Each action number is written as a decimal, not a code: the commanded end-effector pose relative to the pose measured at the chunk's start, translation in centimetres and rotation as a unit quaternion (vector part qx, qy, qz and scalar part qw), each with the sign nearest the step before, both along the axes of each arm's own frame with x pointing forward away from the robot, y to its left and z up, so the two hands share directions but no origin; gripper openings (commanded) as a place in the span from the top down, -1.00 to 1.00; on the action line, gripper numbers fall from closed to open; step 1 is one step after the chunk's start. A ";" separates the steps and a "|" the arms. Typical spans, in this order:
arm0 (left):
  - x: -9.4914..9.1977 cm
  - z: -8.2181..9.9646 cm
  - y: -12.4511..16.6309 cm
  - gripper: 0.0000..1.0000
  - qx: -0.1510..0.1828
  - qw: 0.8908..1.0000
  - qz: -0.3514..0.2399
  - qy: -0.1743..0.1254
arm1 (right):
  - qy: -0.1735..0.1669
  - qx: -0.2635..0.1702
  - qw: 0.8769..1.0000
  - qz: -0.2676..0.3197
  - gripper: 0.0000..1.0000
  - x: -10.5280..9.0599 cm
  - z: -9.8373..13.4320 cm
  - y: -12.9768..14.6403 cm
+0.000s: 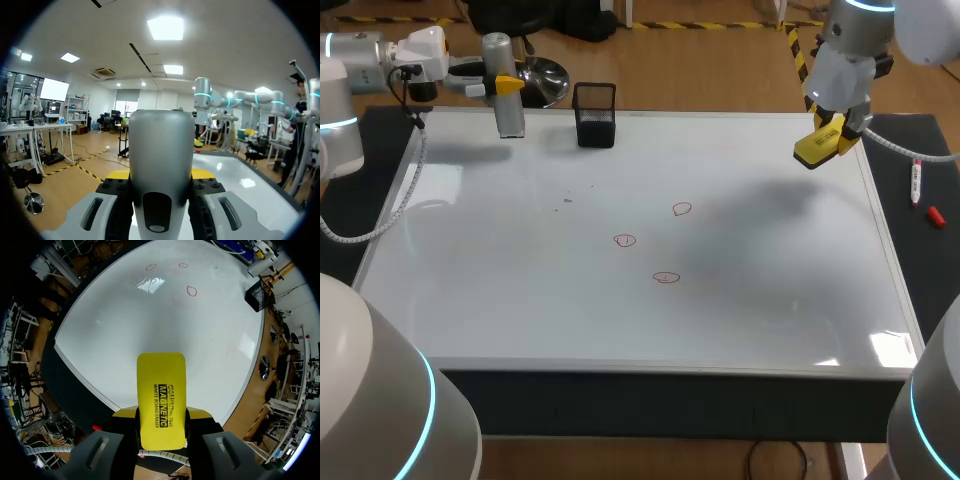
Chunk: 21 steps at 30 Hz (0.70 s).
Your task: Pick up the inspection probe, press it on each red-marked spot on the whiteboard one by one, put down the probe, pick up the eraser, and wipe off all the red marks.
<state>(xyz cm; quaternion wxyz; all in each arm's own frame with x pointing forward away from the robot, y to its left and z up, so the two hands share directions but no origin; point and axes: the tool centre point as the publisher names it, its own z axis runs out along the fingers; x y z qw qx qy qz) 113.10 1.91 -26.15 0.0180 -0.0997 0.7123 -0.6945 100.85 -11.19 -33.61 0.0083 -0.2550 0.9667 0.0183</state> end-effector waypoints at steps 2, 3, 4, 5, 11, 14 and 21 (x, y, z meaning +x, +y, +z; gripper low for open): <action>-0.1 0.1 -0.2 1.00 0.004 1.000 -0.002 -0.002 | 0.001 -0.002 1.000 0.001 1.00 0.1 0.1 0.0; -0.4 0.2 -0.3 1.00 -0.002 1.000 -0.001 -0.005 | 0.001 -0.002 1.000 0.001 1.00 0.1 0.1 0.0; -0.8 0.3 -0.5 1.00 -0.006 1.000 0.000 -0.007 | 0.001 -0.002 1.000 0.001 1.00 0.1 0.1 0.0; -1.3 0.3 -0.8 1.00 -0.003 1.000 -0.002 -0.007 | 0.001 -0.002 1.000 0.001 1.00 0.1 0.1 0.0; -4.6 1.0 -2.9 1.00 -0.006 1.000 -0.004 -0.011 | 0.001 -0.002 1.000 0.001 1.00 0.1 0.1 0.0; -6.3 1.6 -3.9 1.00 -0.011 1.000 -0.009 -0.016 | 0.001 -0.002 1.000 0.001 1.00 0.1 0.1 0.0; -10.6 2.9 -6.5 1.00 -0.019 0.999 -0.029 -0.032 | 0.001 -0.002 1.000 0.001 1.00 0.1 0.1 0.0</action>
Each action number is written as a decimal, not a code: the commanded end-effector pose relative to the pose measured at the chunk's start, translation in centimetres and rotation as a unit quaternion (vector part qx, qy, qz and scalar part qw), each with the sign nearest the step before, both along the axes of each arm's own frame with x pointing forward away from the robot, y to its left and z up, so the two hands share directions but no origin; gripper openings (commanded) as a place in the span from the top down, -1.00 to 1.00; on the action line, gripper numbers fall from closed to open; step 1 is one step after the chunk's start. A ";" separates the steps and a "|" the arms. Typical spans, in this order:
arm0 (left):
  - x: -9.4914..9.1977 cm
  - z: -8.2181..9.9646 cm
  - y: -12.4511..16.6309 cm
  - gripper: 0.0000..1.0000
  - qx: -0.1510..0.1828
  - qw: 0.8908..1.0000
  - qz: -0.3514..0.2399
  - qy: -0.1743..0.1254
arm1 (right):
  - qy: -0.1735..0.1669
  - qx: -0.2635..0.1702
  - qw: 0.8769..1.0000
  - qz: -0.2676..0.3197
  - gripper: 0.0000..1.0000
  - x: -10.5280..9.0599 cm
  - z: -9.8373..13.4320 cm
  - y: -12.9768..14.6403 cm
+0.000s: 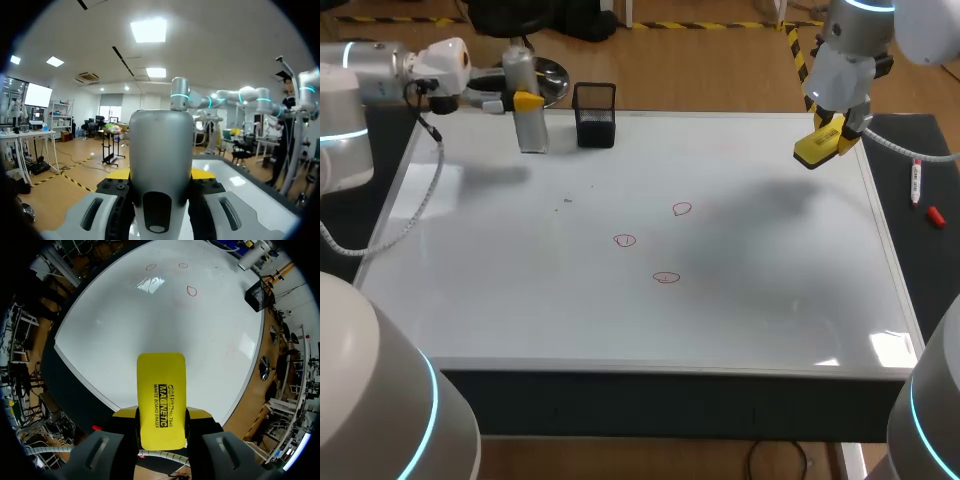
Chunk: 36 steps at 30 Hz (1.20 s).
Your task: Pick up the inspection probe, press it on each red-marked spot on the whiteboard one by one, put down the probe, pick up the eraser, and wipe off all the red marks.
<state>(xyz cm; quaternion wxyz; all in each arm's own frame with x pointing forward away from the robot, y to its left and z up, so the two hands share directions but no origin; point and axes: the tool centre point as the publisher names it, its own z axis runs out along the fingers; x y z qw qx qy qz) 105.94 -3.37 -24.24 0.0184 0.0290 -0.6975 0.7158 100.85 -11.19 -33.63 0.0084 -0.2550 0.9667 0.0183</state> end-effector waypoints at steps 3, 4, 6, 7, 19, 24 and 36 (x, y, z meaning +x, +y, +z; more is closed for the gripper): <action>-5.5 1.4 -2.6 1.00 0.001 0.999 0.031 -0.013 | 0.001 -0.002 1.000 0.001 1.00 0.1 0.1 0.0; -6.5 1.6 -3.3 1.00 0.001 1.000 0.021 -0.017 | 0.001 -0.002 1.000 0.001 1.00 0.1 0.1 0.0; -7.5 1.9 -4.1 1.00 -0.001 1.000 0.013 -0.019 | 0.001 -0.002 1.000 0.001 1.00 0.1 0.1 0.0; -8.3 2.1 -4.6 1.00 -0.005 1.000 0.010 -0.020 | 0.001 -0.002 1.000 0.001 1.00 0.1 0.1 0.0; -13.8 2.4 -8.6 1.00 -0.007 0.998 -0.049 -0.024 | 0.001 -0.002 1.000 0.001 1.00 0.1 0.1 0.0; -15.5 2.0 -10.2 1.00 -0.008 0.997 -0.069 -0.018 | 0.001 -0.002 1.000 0.001 1.00 0.1 0.1 0.0; -17.8 0.1 -13.1 1.00 -0.013 0.994 -0.105 0.010 | 0.001 -0.002 1.000 0.001 1.00 0.1 0.1 0.0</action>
